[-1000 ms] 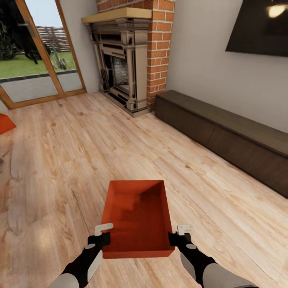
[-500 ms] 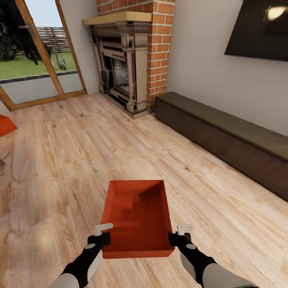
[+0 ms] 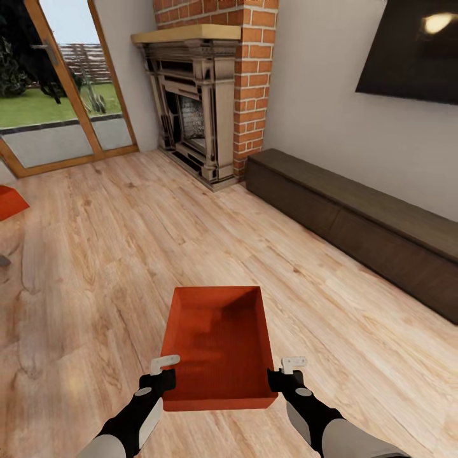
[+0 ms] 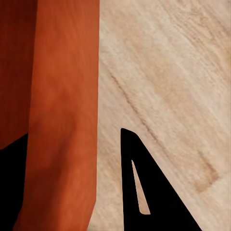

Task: Move the two storage containers from the living room to the garage. In the garage, place one container on the floor and stack the other container on top of it (either order is fine).

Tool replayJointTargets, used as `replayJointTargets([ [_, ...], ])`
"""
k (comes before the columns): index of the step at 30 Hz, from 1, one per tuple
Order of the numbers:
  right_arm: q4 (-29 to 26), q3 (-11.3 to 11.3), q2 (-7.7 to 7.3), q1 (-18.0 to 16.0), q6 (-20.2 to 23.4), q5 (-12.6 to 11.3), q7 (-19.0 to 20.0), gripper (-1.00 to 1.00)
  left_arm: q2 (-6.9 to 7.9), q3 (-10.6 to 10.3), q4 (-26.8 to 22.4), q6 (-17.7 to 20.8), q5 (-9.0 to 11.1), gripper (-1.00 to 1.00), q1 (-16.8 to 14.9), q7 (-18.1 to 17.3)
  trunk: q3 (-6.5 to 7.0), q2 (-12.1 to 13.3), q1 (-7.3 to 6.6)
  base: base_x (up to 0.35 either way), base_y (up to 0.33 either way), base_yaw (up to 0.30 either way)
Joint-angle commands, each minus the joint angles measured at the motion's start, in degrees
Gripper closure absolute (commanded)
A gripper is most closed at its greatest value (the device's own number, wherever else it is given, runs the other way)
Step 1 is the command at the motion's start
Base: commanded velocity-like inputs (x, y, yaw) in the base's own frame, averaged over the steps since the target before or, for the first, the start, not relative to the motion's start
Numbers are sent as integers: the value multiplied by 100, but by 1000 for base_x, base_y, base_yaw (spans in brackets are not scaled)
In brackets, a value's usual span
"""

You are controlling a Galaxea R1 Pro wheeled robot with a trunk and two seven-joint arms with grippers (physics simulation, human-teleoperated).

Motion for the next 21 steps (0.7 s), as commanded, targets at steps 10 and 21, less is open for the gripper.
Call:
replayJointTargets([
  [10, 7, 19, -7, -3, -25, -31, -43, 100, -1, 57, -12, 9, -5, 100, -1, 31, 176, 401, -221, 0, 0, 0],
  [21, 5, 22, 4, -3, -44, -31, -43, 100, -1, 56, -12, 9, -5, 100, -1, 31, 374, 842, -462, 0, 0, 0],
])
